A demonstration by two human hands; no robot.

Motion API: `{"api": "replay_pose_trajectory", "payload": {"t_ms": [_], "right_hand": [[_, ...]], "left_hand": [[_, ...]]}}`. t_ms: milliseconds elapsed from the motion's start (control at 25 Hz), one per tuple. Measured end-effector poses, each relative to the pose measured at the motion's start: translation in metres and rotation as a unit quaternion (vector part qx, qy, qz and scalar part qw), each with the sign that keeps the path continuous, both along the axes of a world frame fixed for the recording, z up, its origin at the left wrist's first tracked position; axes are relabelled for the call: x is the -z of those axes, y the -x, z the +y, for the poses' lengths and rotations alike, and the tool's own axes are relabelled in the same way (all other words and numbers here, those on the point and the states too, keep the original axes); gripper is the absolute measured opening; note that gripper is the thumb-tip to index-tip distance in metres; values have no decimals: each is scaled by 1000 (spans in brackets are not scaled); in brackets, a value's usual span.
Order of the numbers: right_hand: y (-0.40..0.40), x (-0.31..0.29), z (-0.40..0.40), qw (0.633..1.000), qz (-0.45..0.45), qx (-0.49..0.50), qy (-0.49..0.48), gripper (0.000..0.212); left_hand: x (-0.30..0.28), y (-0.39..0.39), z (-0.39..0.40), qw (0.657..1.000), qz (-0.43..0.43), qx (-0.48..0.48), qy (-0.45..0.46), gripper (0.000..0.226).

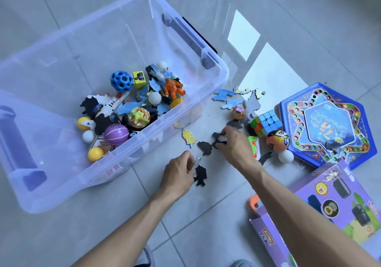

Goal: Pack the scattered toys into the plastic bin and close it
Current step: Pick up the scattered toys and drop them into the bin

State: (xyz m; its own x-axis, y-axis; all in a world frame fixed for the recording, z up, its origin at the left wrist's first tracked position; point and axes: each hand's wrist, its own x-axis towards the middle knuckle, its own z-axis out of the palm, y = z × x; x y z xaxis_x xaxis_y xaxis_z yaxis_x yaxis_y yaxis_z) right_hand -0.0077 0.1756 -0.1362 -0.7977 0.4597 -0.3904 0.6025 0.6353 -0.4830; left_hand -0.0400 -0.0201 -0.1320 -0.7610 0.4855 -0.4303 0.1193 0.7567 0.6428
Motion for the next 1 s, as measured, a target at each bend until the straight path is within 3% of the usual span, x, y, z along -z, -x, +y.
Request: {"api": "replay_pose_trajectory", "payload": {"t_ms": [160, 280, 320, 440, 560, 720, 880, 1000], "right_hand": [[-5, -4, 8, 989, -6, 98, 109, 32], [-12, -17, 0, 977, 27, 133, 163, 30], [-12, -19, -6, 977, 32, 122, 171, 31], [-8, -12, -32, 994, 14, 19, 105, 40], [-2, 0, -51, 994, -13, -99, -33, 26], [-6, 0, -47, 998, 0, -62, 7, 23], [-29, 2, -44, 998, 31, 3, 46, 21], [-50, 1, -44, 993, 41, 72, 89, 23]], "left_hand": [[-3, -20, 4, 998, -47, 33, -28, 44], [7, -39, 14, 995, 53, 63, 49, 30], [10, -42, 16, 991, 82, 70, 81, 35], [22, -37, 9, 983, 141, 73, 92, 51], [23, -33, -7, 995, 95, 10, 17, 35], [16, -39, -16, 996, 88, -23, -21, 27], [9, -1, 10, 993, 103, -1, -55, 44], [12, 32, 35, 986, 161, 45, 16, 39]]}}
